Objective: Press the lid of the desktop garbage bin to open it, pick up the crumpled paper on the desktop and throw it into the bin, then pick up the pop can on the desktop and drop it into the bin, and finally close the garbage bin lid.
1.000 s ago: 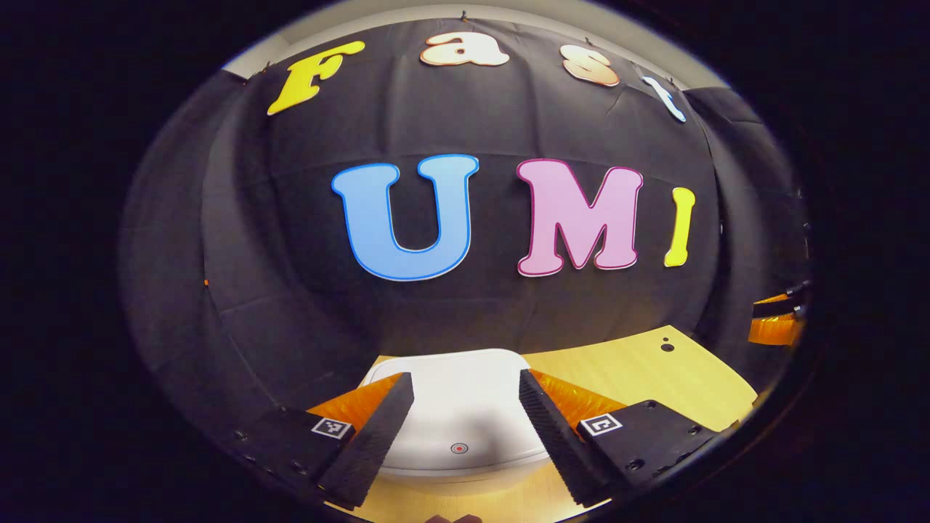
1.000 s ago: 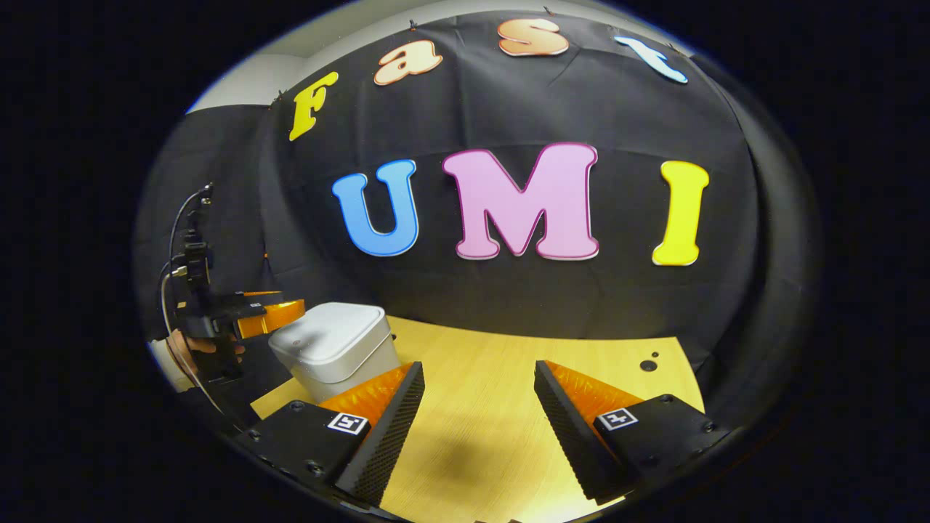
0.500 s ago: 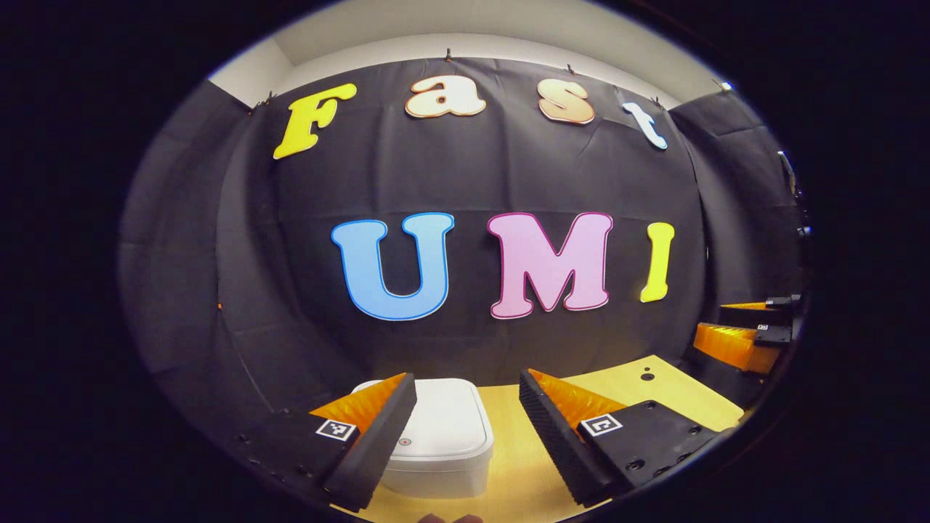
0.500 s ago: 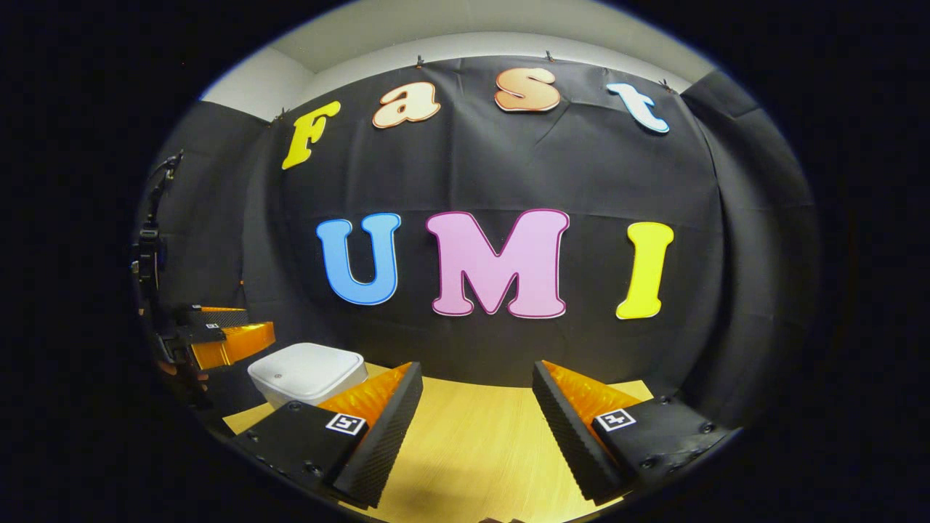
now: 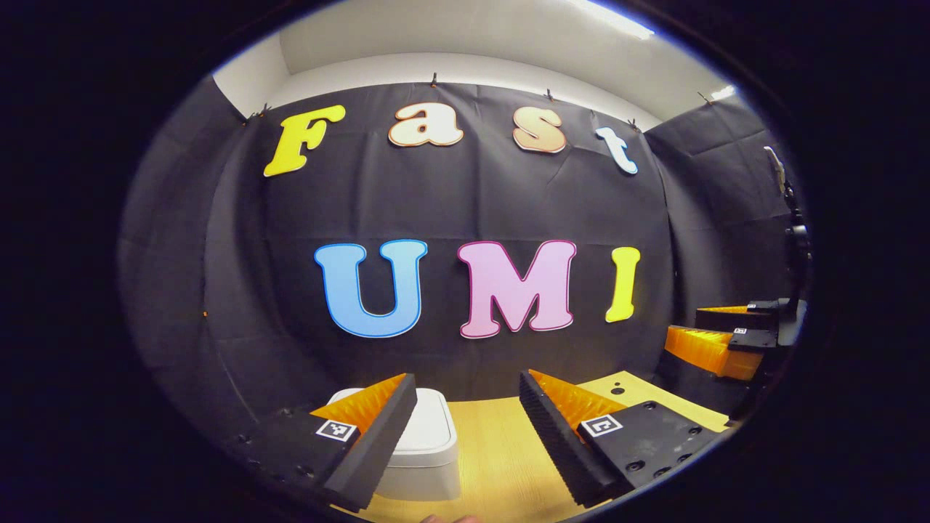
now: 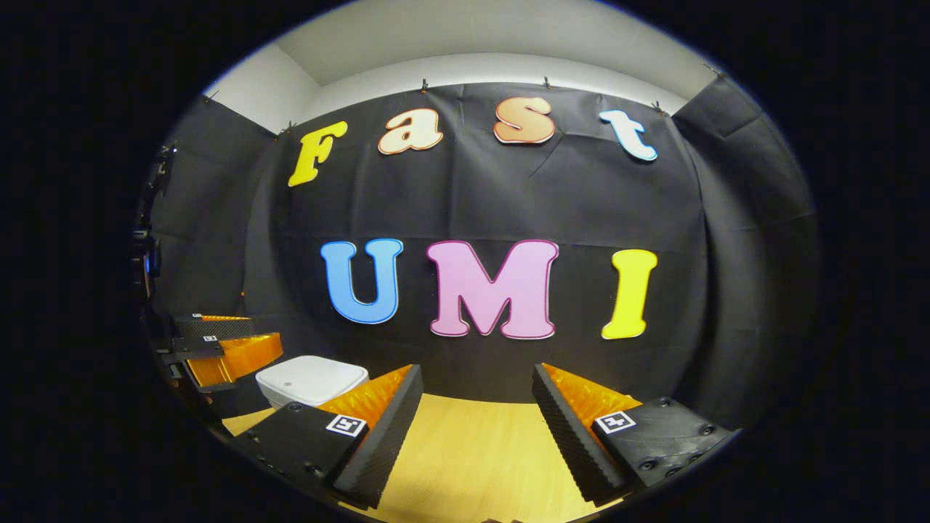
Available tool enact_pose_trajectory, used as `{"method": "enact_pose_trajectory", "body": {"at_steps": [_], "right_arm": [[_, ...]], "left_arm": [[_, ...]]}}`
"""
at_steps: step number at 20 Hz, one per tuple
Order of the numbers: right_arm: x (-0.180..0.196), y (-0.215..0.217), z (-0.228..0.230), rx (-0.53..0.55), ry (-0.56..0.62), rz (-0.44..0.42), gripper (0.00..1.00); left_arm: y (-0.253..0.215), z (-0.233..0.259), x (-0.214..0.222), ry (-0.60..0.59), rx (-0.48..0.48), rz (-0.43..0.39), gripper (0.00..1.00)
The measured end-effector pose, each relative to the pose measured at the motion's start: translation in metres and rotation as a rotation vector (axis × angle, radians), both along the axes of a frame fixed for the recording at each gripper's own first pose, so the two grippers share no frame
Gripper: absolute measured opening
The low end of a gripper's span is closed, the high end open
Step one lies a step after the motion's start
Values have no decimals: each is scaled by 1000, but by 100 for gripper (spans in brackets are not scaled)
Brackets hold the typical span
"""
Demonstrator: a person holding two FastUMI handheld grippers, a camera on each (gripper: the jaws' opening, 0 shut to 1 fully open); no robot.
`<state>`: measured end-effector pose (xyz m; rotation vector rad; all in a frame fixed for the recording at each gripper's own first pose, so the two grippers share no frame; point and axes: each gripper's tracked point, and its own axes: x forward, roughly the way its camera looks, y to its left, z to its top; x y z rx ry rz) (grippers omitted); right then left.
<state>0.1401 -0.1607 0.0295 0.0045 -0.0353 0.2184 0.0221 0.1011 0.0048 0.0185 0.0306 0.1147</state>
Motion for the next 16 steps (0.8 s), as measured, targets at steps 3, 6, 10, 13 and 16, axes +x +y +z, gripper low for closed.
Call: {"method": "enact_pose_trajectory", "body": {"at_steps": [3,6,10,13,16], "right_arm": [[-27,6,10,-17,-26,-24,98],[-50,13,4,-39,-9,-36,98],[-59,20,13,-48,-25,-52,97],[-58,29,19,-28,-32,-55,97],[-57,32,22,-46,-38,-54,97]], "left_arm": [[0,-1,-17,-5,-35,-17,96],[1,-8,-32,4,-81,-30,96],[13,5,-44,-26,-54,-18,96],[17,10,-46,-38,-29,-13,96],[18,10,-45,-42,-50,-19,96]]}}
